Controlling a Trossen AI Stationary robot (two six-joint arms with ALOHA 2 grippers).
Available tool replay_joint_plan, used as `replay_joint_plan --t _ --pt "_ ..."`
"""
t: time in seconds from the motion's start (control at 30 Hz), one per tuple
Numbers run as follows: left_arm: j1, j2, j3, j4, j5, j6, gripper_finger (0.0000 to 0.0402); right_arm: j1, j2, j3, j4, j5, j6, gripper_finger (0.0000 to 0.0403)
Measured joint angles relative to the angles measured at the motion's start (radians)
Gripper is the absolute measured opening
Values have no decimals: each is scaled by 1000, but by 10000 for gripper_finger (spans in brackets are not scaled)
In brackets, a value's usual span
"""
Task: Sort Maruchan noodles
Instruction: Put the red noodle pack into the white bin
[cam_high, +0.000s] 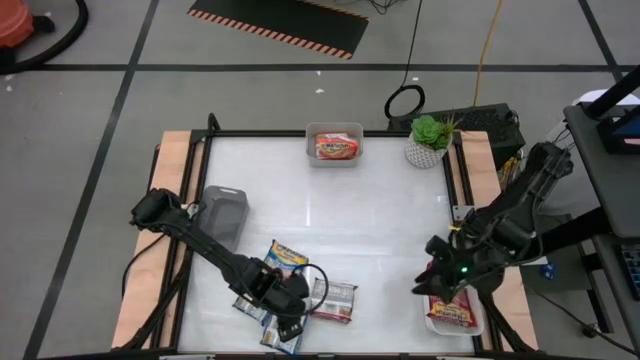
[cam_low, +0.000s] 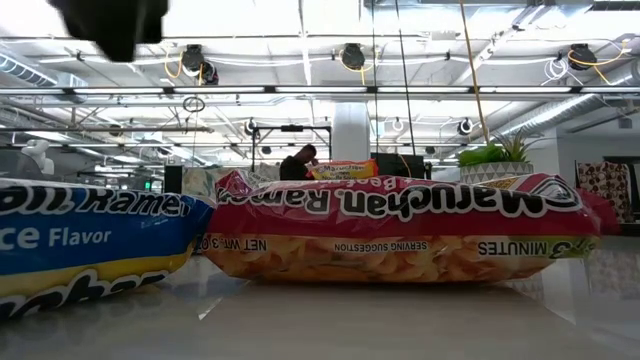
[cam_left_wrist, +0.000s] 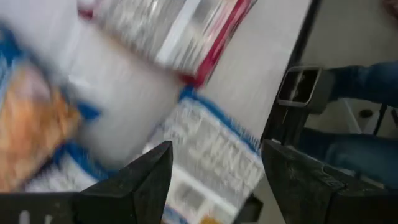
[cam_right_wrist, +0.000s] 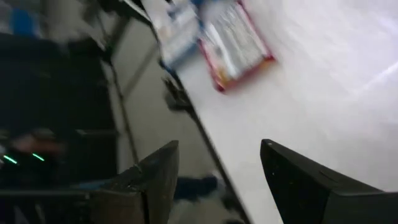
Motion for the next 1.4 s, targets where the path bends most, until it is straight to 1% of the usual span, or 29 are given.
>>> replay_joint_plan --t 0.1,0.17,0.23,0.33,0.4,0.53,0.67,0.73,0.8,0.9,1.0,1.1,1.2,1.33,1.4 --pt "1 0 0 -8 10 -39 250 -38 51 0 129 38 -4 219" --pt "10 0 -4 -18 18 -15 250 -56 85 0 208 72 -33 219" --pt "22 0 -6 -64 43 14 250 -72 120 0 275 113 -75 219" --pt "39 0 -7 -79 85 31 250 -100 164 0 328 153 -103 219" --pt "48 0 -7 -66 106 15 250 -123 182 0 341 142 -92 219" --pt "56 0 -7 -35 101 -77 250 -160 187 0 392 72 -99 219" --pt "55 0 -7 -4 37 -99 250 -179 166 0 389 67 -156 219" --pt "60 0 -7 5 16 -112 250 -192 150 0 388 41 -165 219" --pt "69 0 -7 14 17 -149 250 -202 132 0 384 9 -182 219" --pt "75 0 -7 50 43 -226 250 -213 98 0 366 -38 -229 219" --pt "74 0 -7 115 56 -250 250 -219 54 0 321 -108 -290 219" --pt "82 0 -7 165 9 -241 250 -221 6 0 224 -194 -346 219" --pt "93 0 -7 170 -34 -261 250 -221 -46 0 118 -283 -392 219" --pt "103 11 -6 165 -60 -289 250 -219 -115 0 7 -392 -432 219" --pt "105 20 -7 151 -63 -314 250 -219 -149 0 -21 -437 -450 219"
